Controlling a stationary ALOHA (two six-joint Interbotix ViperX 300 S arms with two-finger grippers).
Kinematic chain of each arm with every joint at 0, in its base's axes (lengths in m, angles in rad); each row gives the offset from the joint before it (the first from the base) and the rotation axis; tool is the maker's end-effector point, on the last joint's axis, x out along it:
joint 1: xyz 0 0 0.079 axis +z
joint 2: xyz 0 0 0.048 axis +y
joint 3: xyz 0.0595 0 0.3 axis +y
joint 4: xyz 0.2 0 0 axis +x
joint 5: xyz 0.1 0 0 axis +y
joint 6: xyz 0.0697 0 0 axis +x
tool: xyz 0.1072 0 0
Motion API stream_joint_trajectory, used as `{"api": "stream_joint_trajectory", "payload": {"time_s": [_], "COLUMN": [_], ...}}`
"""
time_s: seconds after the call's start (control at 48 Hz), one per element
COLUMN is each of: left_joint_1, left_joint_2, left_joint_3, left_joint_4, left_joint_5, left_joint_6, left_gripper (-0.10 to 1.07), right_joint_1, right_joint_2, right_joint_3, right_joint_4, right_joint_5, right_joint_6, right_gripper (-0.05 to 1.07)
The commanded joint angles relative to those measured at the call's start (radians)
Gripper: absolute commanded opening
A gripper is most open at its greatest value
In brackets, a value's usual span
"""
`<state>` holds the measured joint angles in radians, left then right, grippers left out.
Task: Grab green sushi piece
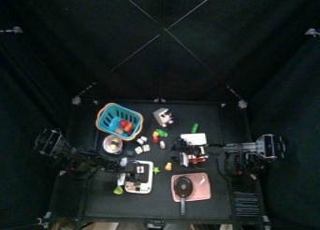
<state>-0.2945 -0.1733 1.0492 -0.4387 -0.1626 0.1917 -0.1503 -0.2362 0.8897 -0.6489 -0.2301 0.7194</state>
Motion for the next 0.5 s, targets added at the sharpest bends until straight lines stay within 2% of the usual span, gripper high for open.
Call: {"api": "stream_joint_trajectory", "payload": {"time_s": [0.0, 0.479], "left_joint_1": [0.003, 0.003], "left_joint_2": [-0.006, -0.074], "left_joint_3": [-0.020, -0.011], "left_joint_4": [0.002, 0.003], "left_joint_5": [-0.003, -0.005], "left_joint_6": [0.002, 0.003], "left_gripper": [0.63, 0.60], "right_joint_1": [0.000, 0.000], "right_joint_2": [-0.011, -0.009], "right_joint_3": [-0.023, -0.025], "right_joint_4": [0.000, 0.000], "right_joint_5": [-0.005, -0.005], "right_joint_6": [-0.002, -0.002], "right_gripper": [0.83, 0.83]}}
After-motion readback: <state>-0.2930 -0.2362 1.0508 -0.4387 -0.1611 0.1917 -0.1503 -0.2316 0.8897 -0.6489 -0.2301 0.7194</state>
